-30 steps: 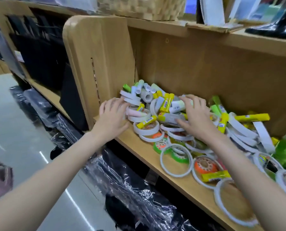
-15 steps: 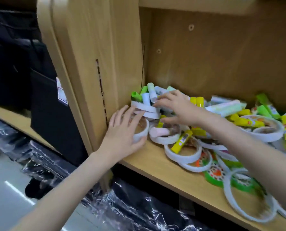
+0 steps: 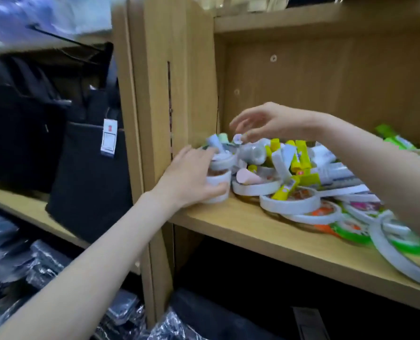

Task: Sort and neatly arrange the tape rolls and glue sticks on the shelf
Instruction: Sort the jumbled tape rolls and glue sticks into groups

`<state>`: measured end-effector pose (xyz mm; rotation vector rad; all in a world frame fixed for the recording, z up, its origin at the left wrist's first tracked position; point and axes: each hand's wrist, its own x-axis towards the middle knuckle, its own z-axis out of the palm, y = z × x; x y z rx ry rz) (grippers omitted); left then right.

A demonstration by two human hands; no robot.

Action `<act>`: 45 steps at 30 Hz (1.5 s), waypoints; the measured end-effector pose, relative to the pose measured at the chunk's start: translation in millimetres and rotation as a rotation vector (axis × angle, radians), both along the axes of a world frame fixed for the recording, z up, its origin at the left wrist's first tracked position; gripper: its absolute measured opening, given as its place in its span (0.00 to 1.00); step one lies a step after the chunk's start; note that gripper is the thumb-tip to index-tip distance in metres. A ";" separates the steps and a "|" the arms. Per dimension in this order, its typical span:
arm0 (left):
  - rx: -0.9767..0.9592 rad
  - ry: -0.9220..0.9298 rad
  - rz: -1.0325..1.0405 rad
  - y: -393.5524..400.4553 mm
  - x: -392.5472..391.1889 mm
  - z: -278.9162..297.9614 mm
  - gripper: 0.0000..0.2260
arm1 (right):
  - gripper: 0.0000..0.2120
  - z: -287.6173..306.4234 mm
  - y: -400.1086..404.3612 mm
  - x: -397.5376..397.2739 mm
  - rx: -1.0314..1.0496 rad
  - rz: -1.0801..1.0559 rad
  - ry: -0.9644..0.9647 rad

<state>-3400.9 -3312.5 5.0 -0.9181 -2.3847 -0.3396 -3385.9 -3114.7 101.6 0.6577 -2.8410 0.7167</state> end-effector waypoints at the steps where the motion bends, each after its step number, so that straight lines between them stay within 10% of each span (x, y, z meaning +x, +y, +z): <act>1: -0.041 -0.009 0.008 -0.4 -0.1 0.9 0.33 | 0.14 4.9 3.5 -4.4 -0.063 -0.043 0.032; 13: 0.003 -0.077 -0.141 1.8 -13.4 -2.1 0.28 | 0.16 -2.3 -22.8 -73.2 0.082 -0.144 -0.365; 21: 0.088 -0.061 -0.188 4.8 -13.4 -5.7 0.23 | 0.08 -16.3 -26.7 -69.9 0.079 -0.014 -0.055; 28: 0.108 -0.111 -0.176 5.5 -15.8 -5.8 0.24 | 0.14 -24.5 -22.8 -65.9 -0.150 -0.204 0.083; 34: 0.088 -0.028 -0.177 3.4 -13.2 -4.8 0.30 | 0.11 -3.6 -5.7 -75.7 -0.766 -0.468 0.209; 38: 0.050 -0.044 -0.136 3.9 -15.2 -4.5 0.35 | 0.14 13.4 6.2 -77.0 -0.253 -0.598 0.455; 45: 0.148 -0.001 -0.056 7.0 -13.4 30.4 0.20 | 0.17 -2.7 -4.9 -96.3 0.515 -0.280 0.215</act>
